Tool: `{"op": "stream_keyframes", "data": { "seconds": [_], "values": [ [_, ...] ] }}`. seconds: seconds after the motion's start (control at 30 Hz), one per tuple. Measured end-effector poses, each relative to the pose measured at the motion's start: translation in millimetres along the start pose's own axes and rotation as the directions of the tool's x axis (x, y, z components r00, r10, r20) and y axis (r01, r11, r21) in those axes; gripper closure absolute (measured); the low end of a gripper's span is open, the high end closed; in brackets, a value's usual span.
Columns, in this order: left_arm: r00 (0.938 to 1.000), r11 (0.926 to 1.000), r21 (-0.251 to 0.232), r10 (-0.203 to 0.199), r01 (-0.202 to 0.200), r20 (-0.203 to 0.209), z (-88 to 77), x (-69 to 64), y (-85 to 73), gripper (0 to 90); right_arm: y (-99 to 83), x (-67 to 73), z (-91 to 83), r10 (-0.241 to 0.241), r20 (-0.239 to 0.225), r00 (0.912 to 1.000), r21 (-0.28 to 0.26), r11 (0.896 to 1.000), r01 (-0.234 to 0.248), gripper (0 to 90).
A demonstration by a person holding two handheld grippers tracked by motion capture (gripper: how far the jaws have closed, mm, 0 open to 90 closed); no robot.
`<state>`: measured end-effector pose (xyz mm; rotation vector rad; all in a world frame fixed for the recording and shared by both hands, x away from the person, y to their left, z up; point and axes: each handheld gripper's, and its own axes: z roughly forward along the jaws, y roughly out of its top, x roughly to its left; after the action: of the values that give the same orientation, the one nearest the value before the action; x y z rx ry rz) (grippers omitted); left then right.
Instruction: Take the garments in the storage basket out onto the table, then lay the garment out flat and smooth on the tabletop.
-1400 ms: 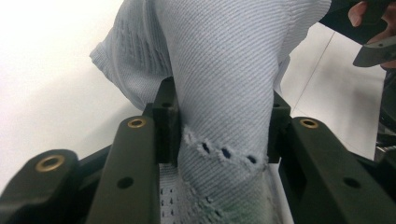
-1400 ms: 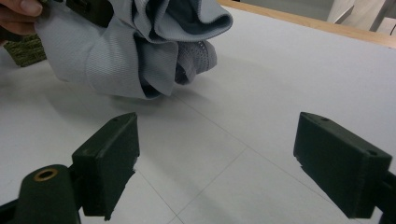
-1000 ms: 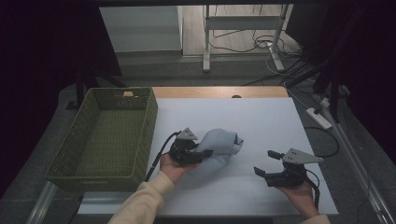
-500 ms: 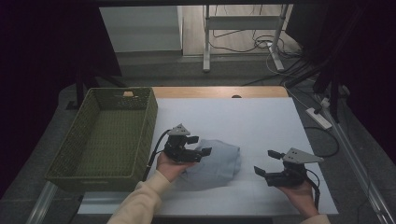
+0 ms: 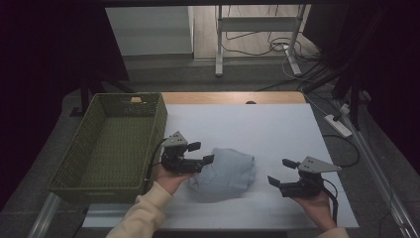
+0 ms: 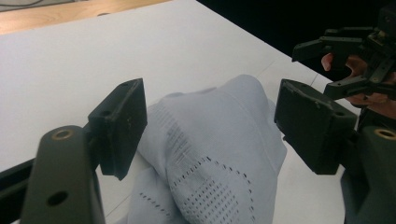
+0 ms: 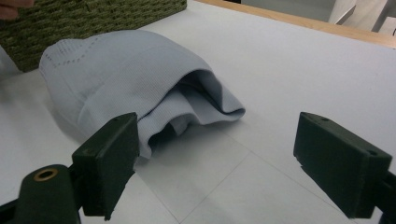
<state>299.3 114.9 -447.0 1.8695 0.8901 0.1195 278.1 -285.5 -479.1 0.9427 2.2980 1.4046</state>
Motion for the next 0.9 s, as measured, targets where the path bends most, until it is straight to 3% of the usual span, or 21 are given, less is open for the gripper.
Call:
{"op": "stream_keyframes", "data": {
  "seconds": [0.27, 0.9],
  "values": [
    [0.9995, 0.9998, -0.003, 0.021, -0.021, -0.025, -6.2, -6.4, -2.9, 22.8, -0.4, 2.4, -4.1, -0.012, -0.003, 0.9999, -0.003, 1.000, 0.012, 14.3],
    [0.9998, 0.9999, -0.012, -0.012, 0.012, -0.016, -10.8, 0.0, -4.0, 24.9, 4.8, 5.4, -1.8, -0.009, -0.010, 0.9999, -0.018, 1.000, 0.009, 14.4]
  ]
}}
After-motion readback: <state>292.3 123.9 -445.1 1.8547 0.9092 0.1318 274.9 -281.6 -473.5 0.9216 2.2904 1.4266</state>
